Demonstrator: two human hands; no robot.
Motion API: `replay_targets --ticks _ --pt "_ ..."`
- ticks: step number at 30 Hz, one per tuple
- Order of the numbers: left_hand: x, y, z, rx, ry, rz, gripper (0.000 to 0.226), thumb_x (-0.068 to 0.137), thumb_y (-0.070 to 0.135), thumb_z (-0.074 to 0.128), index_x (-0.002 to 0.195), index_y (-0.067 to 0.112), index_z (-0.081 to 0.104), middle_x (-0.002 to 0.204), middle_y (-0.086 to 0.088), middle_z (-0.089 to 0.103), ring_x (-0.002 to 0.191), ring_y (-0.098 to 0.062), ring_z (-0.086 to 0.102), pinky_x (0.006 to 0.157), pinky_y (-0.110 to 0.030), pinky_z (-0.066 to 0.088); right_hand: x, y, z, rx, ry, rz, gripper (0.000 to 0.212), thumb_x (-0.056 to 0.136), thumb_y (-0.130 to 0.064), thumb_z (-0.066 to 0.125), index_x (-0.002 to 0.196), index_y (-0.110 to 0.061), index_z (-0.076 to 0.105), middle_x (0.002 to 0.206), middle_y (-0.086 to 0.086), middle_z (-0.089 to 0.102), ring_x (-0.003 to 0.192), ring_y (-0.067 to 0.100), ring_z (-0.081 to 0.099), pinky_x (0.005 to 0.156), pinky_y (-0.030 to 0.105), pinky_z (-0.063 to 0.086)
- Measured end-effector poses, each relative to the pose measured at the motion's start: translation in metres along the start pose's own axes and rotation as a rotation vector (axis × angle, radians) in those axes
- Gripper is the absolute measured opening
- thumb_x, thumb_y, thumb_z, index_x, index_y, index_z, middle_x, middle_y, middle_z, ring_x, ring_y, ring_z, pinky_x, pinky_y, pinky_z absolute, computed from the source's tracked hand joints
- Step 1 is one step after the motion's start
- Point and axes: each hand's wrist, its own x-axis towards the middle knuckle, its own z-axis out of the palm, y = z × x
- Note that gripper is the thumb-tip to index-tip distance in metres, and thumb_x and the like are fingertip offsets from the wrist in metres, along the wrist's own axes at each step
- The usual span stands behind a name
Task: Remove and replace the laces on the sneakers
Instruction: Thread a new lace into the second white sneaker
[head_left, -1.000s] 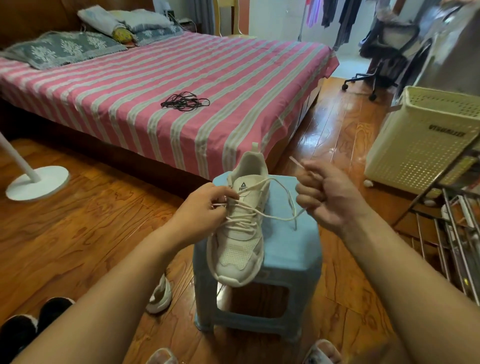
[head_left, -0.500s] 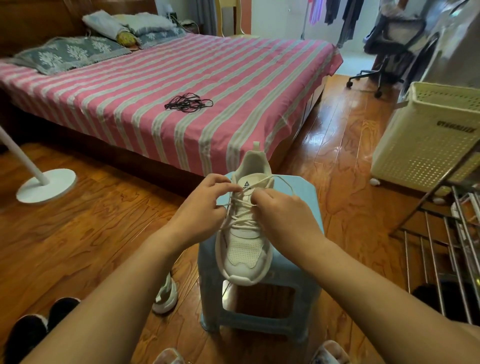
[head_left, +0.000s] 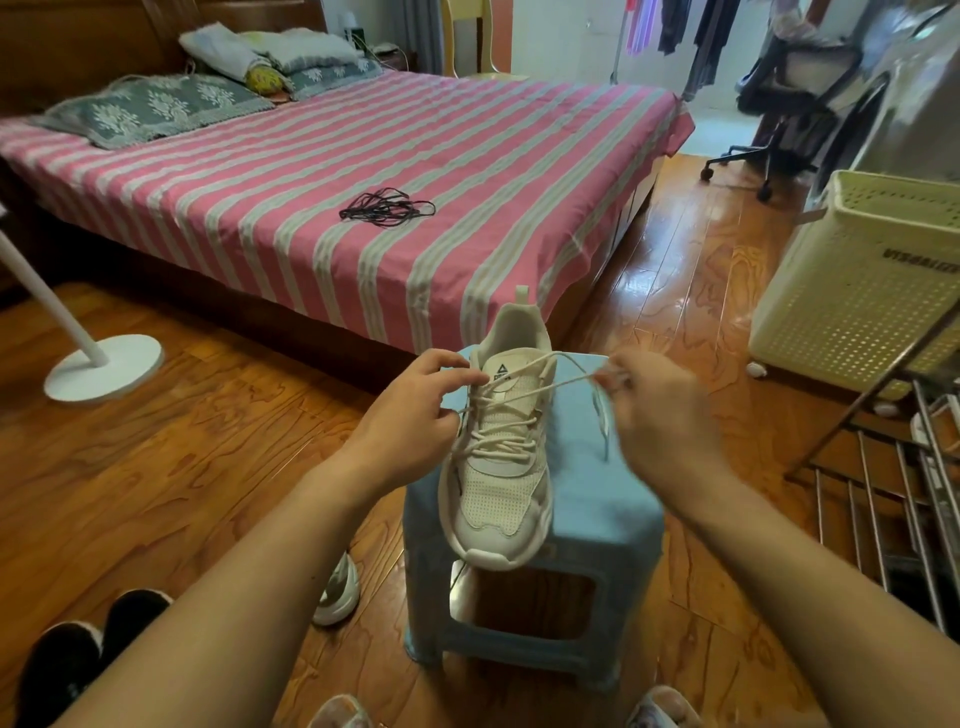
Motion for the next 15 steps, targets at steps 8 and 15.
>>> replay_targets --ticks 8,15 --pt "0.001 0.015 0.007 0.051 0.038 0.01 0.042 0.091 0.004 0.056 0.121 0.03 0.073 0.13 0.014 0.048 0.117 -0.005 0.052 0.1 -0.035 0.051 0.011 0.049 -0.043 0.147 -0.134 0.631 0.032 0.103 -0.029 0.053 0.087 -0.005 0.067 0.065 0.004 0.049 0.058 0.02 0.046 0.052 0.03 0.036" --pt "0.025 0.037 0.028 0.162 0.09 0.101 0.022 0.094 0.023 0.067 0.103 0.04 0.078 0.144 0.0 0.045 0.137 -0.025 0.031 0.113 -0.048 0.032 0.009 0.008 -0.02 0.255 -0.543 0.341 0.019 0.102 -0.014 0.053 0.093 -0.011 0.07 0.066 -0.005 0.065 0.055 0.01 0.054 0.046 0.014 0.037"
